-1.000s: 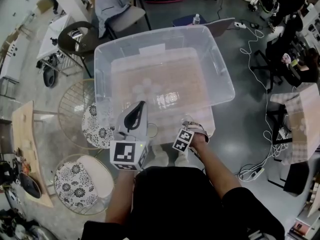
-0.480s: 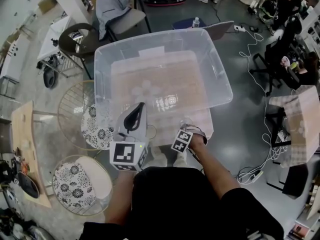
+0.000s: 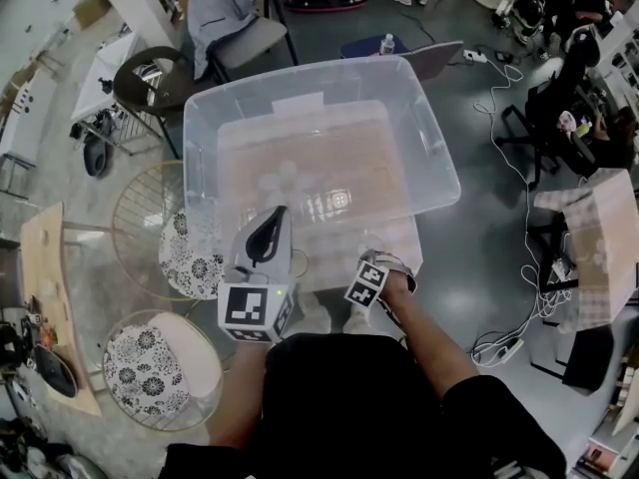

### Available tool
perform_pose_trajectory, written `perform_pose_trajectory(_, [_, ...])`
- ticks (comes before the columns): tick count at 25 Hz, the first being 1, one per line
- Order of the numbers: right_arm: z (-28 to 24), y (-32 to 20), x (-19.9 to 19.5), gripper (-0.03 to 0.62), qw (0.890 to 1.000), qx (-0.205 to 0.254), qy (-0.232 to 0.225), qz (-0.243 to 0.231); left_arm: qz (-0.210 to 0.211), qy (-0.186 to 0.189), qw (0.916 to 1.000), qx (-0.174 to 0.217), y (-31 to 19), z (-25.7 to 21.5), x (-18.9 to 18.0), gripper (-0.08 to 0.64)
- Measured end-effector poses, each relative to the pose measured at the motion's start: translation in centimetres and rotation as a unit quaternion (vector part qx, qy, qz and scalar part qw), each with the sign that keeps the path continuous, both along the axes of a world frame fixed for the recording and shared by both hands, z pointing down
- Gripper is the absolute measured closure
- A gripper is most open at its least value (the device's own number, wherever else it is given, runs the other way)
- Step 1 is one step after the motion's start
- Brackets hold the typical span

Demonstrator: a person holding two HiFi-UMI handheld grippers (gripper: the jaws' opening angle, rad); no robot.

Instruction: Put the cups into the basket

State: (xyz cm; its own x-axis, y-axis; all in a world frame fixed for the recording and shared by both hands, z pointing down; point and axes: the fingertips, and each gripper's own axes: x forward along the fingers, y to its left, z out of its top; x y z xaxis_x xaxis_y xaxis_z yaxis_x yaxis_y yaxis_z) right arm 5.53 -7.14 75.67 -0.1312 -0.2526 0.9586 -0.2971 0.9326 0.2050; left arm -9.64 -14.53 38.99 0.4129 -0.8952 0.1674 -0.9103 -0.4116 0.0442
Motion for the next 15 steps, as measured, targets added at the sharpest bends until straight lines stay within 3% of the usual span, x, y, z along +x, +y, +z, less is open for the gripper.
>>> perform_pose_trajectory(10, [-3.0, -0.1, 0.4, 0.571, 0.999, 0.006, -0.037, 0.009, 0.003, 0.007, 1.0, 0.0, -0.5, 0.0, 0.6, 0.552])
perform_pose_trajectory(15, [-5.2, 0.4, 0.8, 0.571, 0.999, 0.008, -0.051, 0.005, -0.006, 0.034, 0.9994, -0.005, -0.9, -0.2, 0.0, 0.552])
